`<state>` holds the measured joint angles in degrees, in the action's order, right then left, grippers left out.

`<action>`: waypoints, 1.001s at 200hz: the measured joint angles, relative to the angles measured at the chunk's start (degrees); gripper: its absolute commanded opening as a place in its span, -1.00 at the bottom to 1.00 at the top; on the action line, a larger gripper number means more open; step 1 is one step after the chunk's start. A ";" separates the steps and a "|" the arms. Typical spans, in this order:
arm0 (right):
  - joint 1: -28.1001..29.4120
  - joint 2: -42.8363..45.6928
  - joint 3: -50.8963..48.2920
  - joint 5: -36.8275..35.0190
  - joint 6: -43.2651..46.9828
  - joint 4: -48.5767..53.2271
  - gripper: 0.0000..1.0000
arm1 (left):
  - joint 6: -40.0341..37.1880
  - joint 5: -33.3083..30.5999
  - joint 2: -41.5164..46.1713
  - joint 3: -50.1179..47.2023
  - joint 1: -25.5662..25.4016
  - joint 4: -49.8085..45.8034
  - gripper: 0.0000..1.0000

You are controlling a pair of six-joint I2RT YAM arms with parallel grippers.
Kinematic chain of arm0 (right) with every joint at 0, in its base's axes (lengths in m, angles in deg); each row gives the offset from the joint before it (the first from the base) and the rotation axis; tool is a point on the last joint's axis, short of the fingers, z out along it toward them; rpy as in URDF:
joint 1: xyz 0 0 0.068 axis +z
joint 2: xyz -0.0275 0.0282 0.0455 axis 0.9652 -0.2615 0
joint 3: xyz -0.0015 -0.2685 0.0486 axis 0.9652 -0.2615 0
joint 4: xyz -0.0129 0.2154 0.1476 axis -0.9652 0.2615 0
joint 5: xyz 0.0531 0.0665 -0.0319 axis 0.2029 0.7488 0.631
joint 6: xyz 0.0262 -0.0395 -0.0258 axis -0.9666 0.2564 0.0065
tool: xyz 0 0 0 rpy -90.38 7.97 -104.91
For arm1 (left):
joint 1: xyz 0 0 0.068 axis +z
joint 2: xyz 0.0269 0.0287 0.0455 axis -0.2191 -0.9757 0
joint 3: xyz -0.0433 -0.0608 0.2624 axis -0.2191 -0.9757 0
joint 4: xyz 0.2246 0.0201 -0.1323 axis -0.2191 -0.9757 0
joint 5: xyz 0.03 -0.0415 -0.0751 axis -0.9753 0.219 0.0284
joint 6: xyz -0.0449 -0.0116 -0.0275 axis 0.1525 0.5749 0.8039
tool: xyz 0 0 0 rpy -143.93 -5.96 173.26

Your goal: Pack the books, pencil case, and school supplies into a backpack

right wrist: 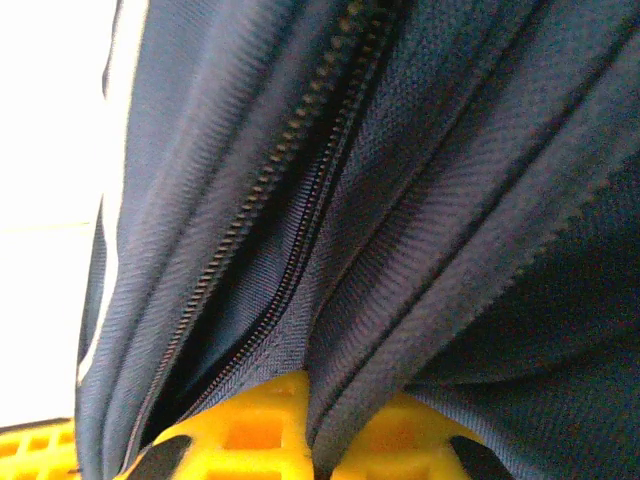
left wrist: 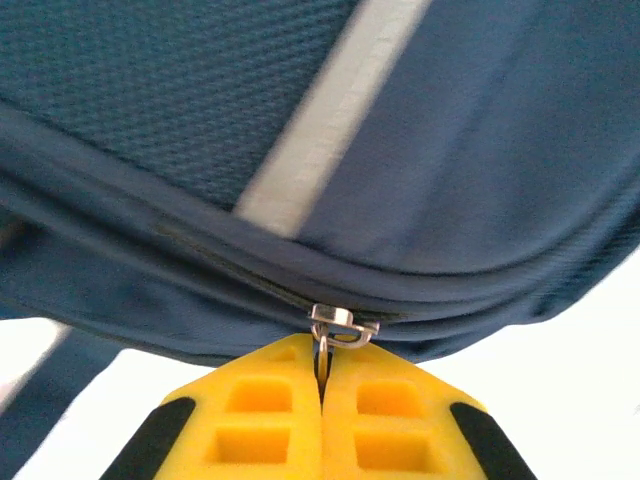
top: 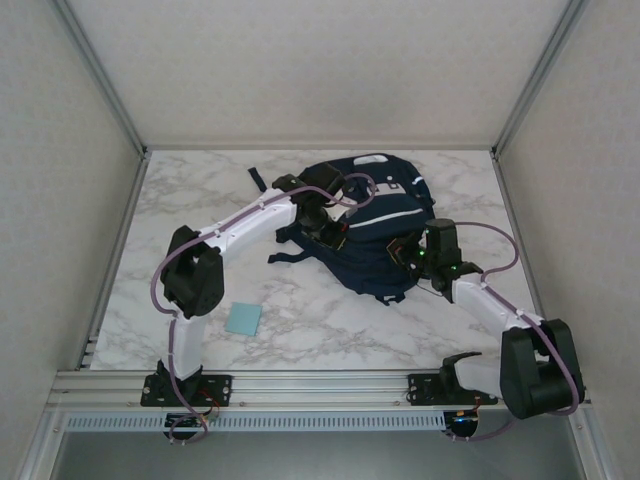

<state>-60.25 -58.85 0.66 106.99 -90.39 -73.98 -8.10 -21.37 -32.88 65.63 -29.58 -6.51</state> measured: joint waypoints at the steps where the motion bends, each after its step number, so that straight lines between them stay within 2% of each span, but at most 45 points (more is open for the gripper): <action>1: -0.02 0.07 0.00 0.02 0.11 0.07 -1.00 | -0.17 -0.17 0.00 0.00 0.02 -0.07 -1.00; 34: 0.52 2.99 0.33 0.22 5.03 2.95 -1.00 | -8.15 -7.45 -0.09 -0.50 1.09 0.39 -1.00; 58: 0.72 2.75 0.98 1.01 6.40 2.49 -1.00 | -10.73 -11.34 -0.44 -1.07 1.09 2.05 -0.98; 67: 0.74 2.23 1.36 1.46 6.64 1.95 -1.00 | -11.06 -12.81 -0.72 -1.01 1.09 2.80 -0.85; 85: 1.01 0.50 2.25 1.86 7.19 1.01 -1.00 | -10.86 -17.16 -2.16 0.24 1.07 4.09 -0.40; 110: 0.92 -0.42 2.64 1.05 7.80 1.90 -1.00 | -8.26 -25.33 -4.33 2.12 1.84 5.46 0.07; 115: 0.87 -0.42 2.64 0.85 7.93 2.54 -0.87 | -7.23 -26.53 -4.61 2.27 2.54 6.23 0.16; 121: 0.96 -0.42 2.64 0.70 8.24 3.08 -0.57 | -6.67 -27.56 -4.72 2.43 3.48 6.84 0.29; 123: 0.98 -0.42 2.67 0.63 8.33 3.26 -0.40 | -6.51 -27.80 -4.74 2.45 3.87 7.08 0.33; 124: 1.01 -0.44 2.69 0.57 8.26 3.39 -0.24 | -6.80 -27.93 -4.74 2.45 4.11 7.19 0.36; 125: 1.03 -0.44 2.69 0.57 8.28 3.45 -0.24 | -6.71 -28.00 -4.74 2.45 4.22 7.26 0.38; 131: 1.09 -0.42 2.86 0.63 8.79 3.98 0.14 | -6.25 -28.41 -4.74 2.56 5.05 7.56 0.48; 143: 1.46 -0.44 3.52 0.83 9.62 5.68 0.49 | -5.16 -28.87 -4.68 2.93 6.75 8.02 0.72; 155: 2.01 -0.55 4.63 1.05 10.56 7.50 0.94 | -4.76 -28.94 -4.48 3.06 7.87 8.20 0.99; 200: 2.47 -0.63 9.51 0.50 13.62 12.90 0.98 | -5.03 -26.21 -2.34 3.08 10.91 8.17 1.00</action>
<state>-57.78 -59.49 10.17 107.50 -76.77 -61.08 -13.13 -47.58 -35.22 68.72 -18.68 1.66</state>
